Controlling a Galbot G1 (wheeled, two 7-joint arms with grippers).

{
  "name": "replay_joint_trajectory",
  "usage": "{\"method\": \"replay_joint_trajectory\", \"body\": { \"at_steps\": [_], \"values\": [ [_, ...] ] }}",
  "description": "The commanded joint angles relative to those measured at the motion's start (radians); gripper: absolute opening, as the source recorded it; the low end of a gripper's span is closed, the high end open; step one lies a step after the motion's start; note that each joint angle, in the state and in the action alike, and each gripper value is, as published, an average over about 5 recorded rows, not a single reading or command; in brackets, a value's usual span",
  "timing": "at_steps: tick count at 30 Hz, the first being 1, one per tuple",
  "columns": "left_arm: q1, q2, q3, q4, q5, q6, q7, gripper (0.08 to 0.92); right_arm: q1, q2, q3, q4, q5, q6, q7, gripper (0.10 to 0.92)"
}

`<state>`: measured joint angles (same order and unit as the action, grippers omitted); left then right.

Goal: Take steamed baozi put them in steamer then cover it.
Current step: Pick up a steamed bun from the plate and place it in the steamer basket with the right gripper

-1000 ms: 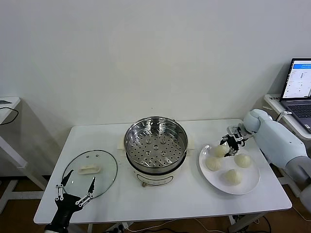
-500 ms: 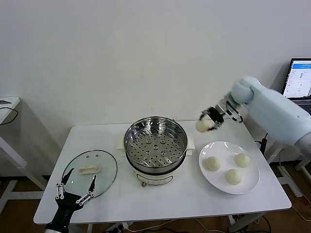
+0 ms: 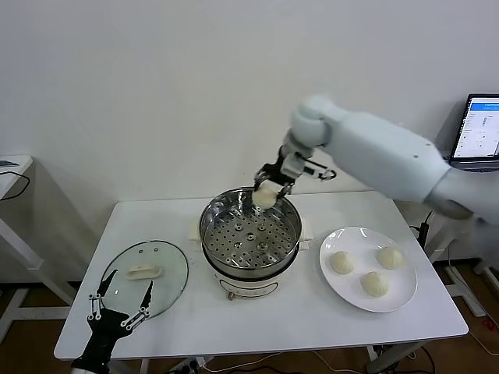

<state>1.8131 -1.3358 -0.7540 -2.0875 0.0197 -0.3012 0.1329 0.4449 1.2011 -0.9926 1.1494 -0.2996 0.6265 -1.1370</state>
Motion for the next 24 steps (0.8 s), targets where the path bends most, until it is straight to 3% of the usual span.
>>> {"method": "replay_joint_trajectory", "body": {
  "at_steps": [1, 18, 24],
  "values": [
    [0.001, 0.000, 0.000, 0.003, 0.000, -0.003, -0.001, 0.823, -0.031, 0.102, -0.045, -0.011, -0.111, 0.048, 0.015, 0.653],
    [0.005, -0.011, -0.010, 0.016, 0.001, -0.009, -0.003, 0.823, -0.106, 0.157, -0.021, -0.100, -0.205, -0.031, 0.021, 0.674],
    [0.003, -0.010, -0.017, 0.021, 0.000, -0.014, -0.003, 0.823, -0.114, 0.168, -0.007, -0.125, -0.231, -0.039, 0.029, 0.740]
  ]
}}
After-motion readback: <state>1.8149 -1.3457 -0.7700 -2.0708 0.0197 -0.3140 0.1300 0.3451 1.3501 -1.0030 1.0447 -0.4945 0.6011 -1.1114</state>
